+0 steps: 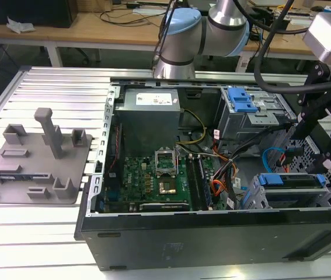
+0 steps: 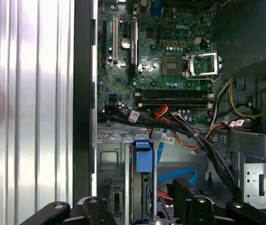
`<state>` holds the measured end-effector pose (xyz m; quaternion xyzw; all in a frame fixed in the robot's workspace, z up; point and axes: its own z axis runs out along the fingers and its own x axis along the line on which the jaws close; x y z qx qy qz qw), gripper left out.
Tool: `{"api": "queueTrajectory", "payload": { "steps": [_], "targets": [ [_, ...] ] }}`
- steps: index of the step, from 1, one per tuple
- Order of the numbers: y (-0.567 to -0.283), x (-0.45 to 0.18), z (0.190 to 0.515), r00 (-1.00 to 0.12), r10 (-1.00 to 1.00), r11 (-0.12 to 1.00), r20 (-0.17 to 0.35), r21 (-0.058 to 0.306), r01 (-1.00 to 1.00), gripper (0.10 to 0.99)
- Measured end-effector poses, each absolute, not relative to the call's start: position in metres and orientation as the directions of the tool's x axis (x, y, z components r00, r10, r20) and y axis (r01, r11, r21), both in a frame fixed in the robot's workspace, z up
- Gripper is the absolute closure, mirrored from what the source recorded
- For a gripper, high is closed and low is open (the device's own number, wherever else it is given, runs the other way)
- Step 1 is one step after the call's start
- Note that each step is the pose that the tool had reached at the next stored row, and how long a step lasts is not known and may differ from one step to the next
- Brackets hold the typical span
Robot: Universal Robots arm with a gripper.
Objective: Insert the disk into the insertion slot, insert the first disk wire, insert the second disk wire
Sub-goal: 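Insert the disk into the insertion slot, then insert the first disk wire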
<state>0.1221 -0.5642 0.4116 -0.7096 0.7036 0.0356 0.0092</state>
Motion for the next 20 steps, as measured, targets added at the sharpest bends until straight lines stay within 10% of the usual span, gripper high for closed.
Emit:
{"api": "queueTrajectory", "payload": {
  "steps": [15,20],
  "targets": [
    [-0.5642,0.1221,0.4108,0.007,-0.998,-0.010,-0.062,0.037,-0.999,0.463],
    [-0.5633,0.1201,0.4111,0.004,-0.998,-0.006,0.061,-0.040,-0.999,0.463]
  ]
}}
